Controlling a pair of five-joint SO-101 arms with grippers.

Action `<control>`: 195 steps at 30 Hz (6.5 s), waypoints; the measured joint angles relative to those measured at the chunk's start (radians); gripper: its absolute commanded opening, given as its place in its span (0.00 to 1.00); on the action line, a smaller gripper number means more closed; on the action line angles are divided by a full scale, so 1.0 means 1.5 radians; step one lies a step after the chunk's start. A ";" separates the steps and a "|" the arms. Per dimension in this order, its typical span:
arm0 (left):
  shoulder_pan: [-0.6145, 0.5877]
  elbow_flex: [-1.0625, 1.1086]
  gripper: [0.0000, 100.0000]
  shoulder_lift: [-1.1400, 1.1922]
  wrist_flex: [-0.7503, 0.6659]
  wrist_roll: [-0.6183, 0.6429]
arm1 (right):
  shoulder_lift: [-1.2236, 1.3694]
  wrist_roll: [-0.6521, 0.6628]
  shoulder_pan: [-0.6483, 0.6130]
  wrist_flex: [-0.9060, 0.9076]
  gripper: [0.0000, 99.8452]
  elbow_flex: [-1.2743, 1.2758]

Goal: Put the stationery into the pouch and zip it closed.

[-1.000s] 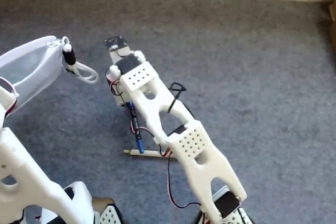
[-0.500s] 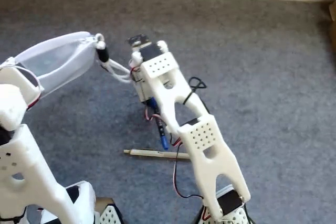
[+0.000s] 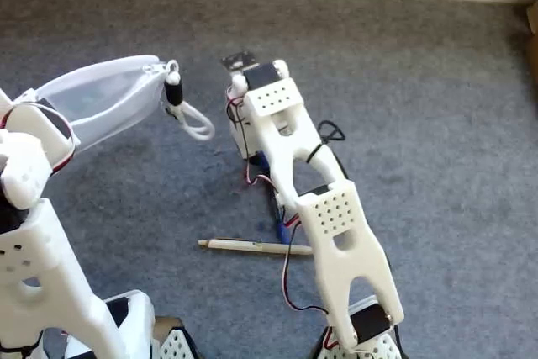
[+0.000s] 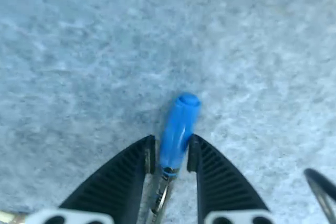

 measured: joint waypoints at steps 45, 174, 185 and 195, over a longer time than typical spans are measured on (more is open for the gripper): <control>0.215 -0.024 0.01 0.000 0.014 0.000 | -0.453 0.000 0.125 0.000 0.00 0.289; 0.222 0.061 0.01 0.001 0.027 0.000 | -1.145 0.087 -0.121 -0.511 0.18 0.797; 0.222 0.061 0.01 0.001 0.027 0.000 | -1.131 0.010 -0.121 -0.456 0.04 0.713; 0.221 0.061 0.01 0.001 0.027 0.000 | -0.949 -0.020 -0.129 -0.494 0.01 0.713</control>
